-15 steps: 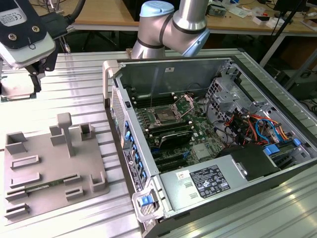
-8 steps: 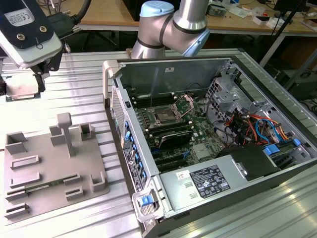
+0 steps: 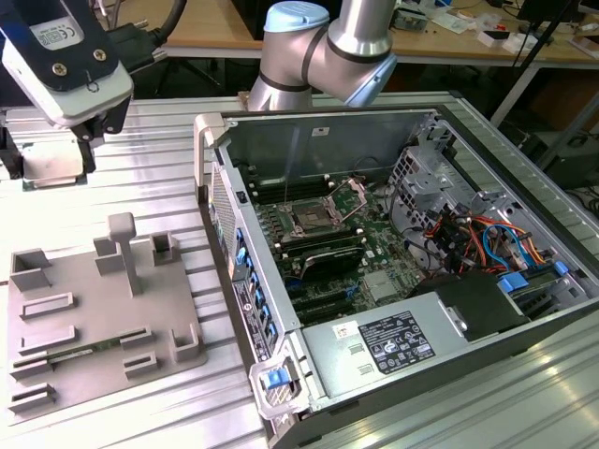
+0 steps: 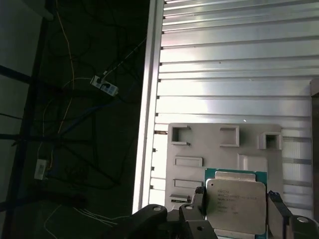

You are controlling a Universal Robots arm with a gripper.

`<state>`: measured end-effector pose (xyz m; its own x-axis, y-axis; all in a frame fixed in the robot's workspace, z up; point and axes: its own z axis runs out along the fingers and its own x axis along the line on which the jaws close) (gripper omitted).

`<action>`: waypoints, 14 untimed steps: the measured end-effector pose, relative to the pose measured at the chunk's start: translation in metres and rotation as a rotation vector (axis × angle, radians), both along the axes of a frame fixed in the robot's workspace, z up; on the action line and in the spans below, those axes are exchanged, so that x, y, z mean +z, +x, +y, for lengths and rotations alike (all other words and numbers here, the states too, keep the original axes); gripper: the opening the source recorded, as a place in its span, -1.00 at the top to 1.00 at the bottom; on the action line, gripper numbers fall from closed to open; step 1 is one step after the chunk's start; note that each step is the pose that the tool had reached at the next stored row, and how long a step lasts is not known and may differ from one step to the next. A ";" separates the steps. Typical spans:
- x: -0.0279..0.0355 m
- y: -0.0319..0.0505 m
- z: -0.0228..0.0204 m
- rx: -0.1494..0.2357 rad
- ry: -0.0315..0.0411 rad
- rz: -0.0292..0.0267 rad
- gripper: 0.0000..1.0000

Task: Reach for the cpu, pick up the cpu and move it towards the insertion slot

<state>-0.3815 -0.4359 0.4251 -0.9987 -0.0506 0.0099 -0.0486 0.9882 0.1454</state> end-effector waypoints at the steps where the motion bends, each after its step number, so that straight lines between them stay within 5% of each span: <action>1: 0.0000 0.0008 0.0000 0.000 -0.0002 0.0001 -0.09; 14: 0.0000 0.0152 0.0000 0.000 -0.0051 0.0000 -0.09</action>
